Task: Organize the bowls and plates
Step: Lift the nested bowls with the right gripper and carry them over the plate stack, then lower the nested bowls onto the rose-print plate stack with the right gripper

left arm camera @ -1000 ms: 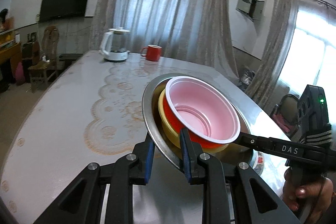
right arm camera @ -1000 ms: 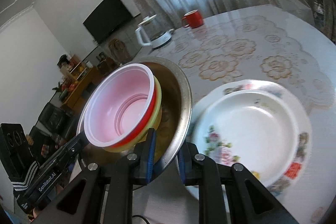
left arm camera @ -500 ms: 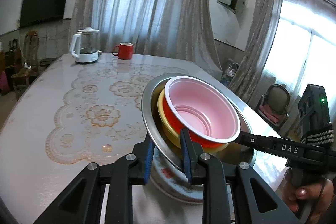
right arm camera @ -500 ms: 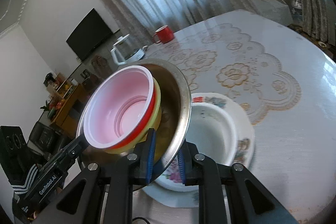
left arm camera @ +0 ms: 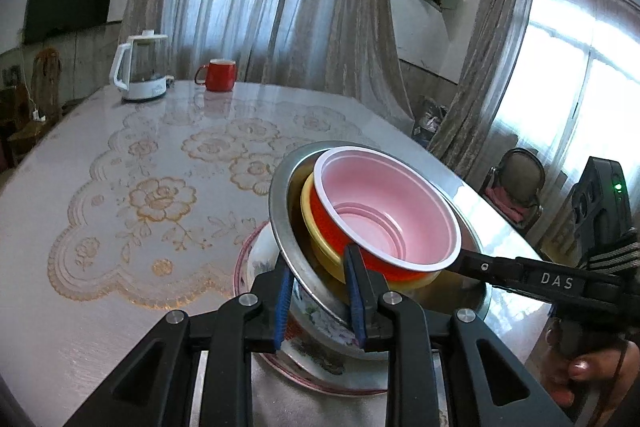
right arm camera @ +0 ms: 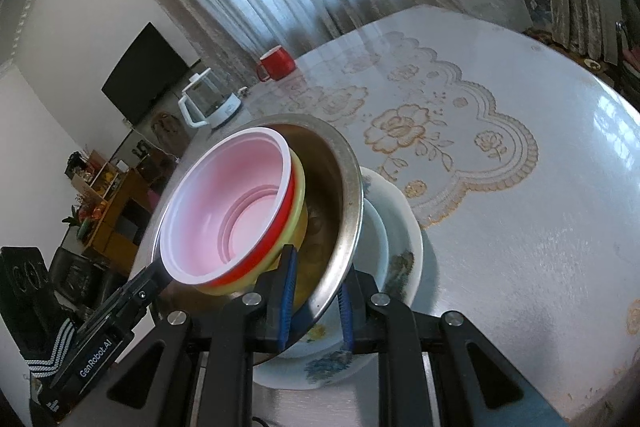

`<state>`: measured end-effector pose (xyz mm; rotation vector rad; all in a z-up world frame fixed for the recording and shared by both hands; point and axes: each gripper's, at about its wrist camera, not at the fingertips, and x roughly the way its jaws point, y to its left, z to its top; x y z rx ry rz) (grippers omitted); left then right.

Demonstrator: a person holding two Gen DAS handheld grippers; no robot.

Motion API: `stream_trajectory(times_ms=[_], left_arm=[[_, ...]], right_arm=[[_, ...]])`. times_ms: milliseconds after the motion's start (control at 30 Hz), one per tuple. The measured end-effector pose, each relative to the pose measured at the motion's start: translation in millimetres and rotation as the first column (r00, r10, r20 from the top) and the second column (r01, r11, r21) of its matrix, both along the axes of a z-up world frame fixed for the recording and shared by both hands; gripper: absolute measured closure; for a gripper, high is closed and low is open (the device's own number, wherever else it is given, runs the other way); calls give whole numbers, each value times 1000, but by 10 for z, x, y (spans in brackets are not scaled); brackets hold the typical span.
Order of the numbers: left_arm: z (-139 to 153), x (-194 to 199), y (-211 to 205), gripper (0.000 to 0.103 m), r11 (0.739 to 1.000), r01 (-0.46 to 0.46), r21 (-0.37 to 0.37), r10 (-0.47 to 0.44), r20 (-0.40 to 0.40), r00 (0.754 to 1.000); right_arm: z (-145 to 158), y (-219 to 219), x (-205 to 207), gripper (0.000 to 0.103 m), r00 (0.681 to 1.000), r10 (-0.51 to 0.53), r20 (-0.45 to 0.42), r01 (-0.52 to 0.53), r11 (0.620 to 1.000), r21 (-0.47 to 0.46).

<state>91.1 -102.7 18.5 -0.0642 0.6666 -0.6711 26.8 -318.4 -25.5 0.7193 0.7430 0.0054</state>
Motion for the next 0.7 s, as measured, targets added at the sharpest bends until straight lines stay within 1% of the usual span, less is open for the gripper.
stream_trajectory(times_ms=[300,400,500,700], left_arm=[[-237,26,-46,76,1000,-1,17,2,-51,999],[-303,41,-46,75,1000,-3,23,4,-70,998],[-297,26,-44,75,1000,-3,26,5,-68,998],[-291,15,-28,75,1000,-8,25,10,-69,998]], right_arm=[[-211,-13,40,84,998,1,-63,-1,1000,12],[-256,-17,39,84,998,-1,-67,2,1000,14],[-240,-1,52,84,998,1,-70,-1,1000,-5],[-248,7,63,84,997,-1,-72,1,1000,-1]])
